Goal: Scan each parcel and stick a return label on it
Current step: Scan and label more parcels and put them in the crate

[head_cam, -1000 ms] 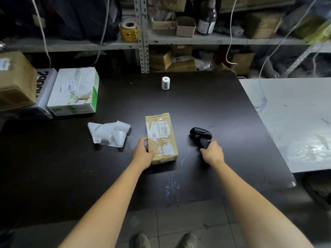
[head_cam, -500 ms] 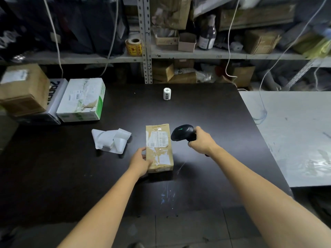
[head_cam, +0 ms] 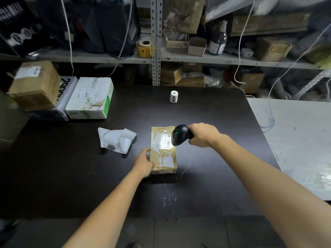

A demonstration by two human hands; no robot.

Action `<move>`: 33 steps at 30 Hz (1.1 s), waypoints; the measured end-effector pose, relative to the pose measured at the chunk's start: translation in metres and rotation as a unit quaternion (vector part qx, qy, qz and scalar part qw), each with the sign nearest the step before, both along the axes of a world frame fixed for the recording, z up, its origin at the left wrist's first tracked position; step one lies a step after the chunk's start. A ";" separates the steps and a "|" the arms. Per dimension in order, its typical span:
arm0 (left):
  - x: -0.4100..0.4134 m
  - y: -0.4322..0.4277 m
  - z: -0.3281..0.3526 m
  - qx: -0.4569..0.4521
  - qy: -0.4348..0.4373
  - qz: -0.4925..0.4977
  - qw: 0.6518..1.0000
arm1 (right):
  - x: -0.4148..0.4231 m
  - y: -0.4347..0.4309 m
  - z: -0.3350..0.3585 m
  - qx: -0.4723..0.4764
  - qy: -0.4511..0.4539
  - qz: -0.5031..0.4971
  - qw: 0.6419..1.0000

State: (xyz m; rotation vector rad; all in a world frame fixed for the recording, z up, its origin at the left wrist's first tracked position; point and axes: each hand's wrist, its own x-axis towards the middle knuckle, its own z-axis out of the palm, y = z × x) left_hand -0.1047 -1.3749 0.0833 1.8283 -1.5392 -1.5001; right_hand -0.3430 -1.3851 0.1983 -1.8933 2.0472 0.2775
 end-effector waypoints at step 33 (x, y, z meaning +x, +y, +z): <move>0.001 -0.007 -0.005 0.006 -0.005 -0.007 1.000 | -0.019 0.009 0.004 -0.031 -0.169 -0.140 0.975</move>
